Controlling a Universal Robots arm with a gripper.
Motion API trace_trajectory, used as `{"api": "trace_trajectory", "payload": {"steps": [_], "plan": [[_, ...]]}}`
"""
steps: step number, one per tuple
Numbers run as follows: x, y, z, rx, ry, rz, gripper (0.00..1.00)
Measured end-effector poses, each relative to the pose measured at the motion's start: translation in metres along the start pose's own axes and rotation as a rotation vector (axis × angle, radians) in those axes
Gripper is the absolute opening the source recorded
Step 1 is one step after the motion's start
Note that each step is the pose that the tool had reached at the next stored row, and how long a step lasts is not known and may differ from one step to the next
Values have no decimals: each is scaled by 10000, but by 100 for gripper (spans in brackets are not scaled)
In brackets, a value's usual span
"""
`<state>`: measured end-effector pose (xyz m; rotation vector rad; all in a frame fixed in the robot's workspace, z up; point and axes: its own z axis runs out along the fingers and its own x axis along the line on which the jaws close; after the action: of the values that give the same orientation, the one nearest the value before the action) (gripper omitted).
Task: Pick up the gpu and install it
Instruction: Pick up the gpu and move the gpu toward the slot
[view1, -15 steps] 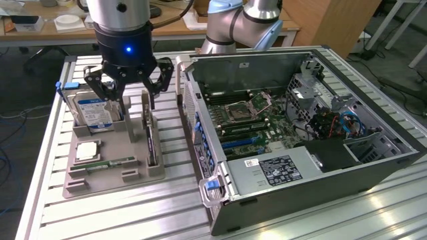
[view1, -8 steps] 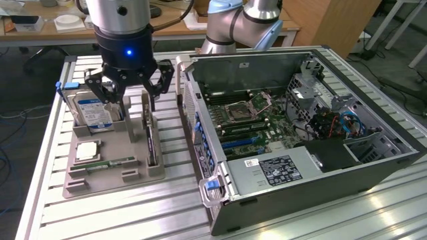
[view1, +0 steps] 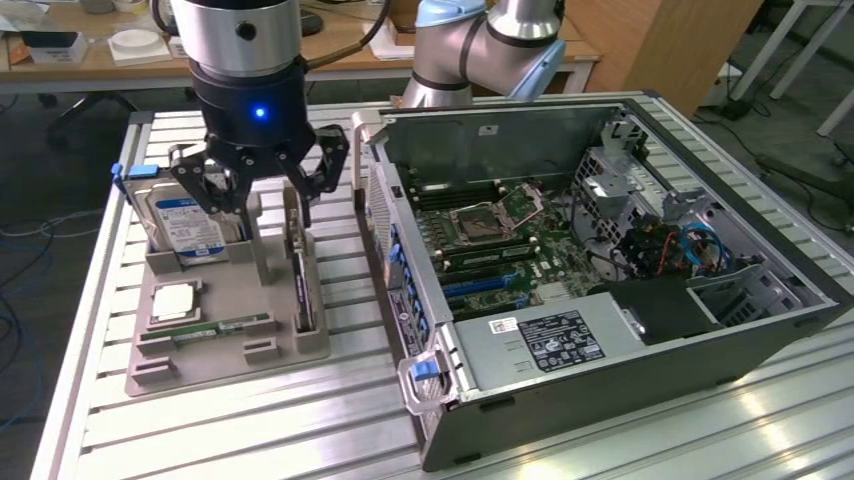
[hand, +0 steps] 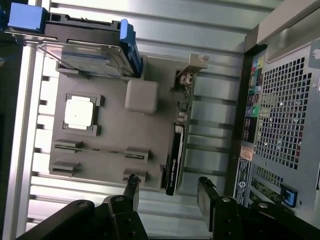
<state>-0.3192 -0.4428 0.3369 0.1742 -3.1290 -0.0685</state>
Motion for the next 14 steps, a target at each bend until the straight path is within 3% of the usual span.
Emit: {"api": "trace_trajectory", "payload": {"steps": [14], "plan": [[9, -82, 78, -1, 7, -164, 59]]}}
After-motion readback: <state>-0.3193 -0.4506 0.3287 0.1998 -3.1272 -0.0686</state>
